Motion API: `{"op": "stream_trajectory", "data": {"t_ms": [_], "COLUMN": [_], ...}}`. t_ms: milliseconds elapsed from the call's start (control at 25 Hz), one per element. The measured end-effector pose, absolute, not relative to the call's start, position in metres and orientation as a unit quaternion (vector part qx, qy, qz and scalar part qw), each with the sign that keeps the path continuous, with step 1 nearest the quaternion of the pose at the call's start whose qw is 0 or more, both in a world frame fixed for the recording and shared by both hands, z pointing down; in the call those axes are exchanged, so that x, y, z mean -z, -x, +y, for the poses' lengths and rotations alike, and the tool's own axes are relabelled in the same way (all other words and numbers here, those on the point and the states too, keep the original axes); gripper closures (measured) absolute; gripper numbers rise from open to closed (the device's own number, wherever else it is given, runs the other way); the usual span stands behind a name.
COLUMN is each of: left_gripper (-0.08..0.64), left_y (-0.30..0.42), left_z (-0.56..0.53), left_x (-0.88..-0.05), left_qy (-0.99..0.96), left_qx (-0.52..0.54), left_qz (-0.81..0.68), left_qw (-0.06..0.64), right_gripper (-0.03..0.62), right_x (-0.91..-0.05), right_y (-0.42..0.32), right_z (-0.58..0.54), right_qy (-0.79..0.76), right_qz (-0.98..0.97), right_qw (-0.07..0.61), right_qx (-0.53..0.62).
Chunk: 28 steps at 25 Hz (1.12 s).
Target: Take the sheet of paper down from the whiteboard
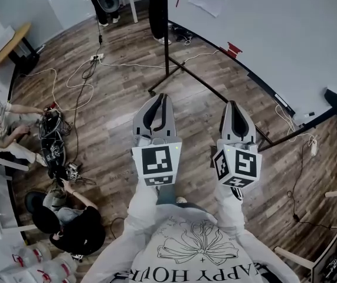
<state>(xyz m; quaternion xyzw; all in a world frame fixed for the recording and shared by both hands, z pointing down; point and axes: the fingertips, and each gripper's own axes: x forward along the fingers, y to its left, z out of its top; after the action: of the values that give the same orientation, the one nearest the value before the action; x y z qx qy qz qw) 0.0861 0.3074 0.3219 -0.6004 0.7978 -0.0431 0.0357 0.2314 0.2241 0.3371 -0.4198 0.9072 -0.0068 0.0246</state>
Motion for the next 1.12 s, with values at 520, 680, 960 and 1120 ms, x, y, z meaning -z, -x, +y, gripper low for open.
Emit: {"op": "stream_trajectory", "data": {"t_ms": [520,680,960,1120], "left_gripper": [0.541,0.541,0.541,0.541], "left_y": [0.033,0.066,0.105,0.116], "left_z": [0.163,0.124,0.076,0.045], "left_x": [-0.297,-0.291,-0.295,-0.305], "left_qy": [0.619,0.629,0.644,0.647], "left_qx": [0.029,0.027,0.028,0.030], "left_qz": [0.783,0.774,0.763,0.760], "left_qw": [0.050,0.057,0.052,0.040], "right_gripper": [0.589,0.589,0.589,0.589], "right_x": [-0.313,-0.310,-0.315,-0.322], "right_y": [-0.122,-0.095,-0.065,-0.056], "right_z": [0.083,0.045,0.002,-0.028], "right_qy": [0.451,0.469,0.490,0.494], "right_qz": [0.892,0.883,0.871,0.869], "right_qw": [0.034,0.037,0.029,0.021], "right_qx": [-0.005,-0.005,-0.002,0.002]}}
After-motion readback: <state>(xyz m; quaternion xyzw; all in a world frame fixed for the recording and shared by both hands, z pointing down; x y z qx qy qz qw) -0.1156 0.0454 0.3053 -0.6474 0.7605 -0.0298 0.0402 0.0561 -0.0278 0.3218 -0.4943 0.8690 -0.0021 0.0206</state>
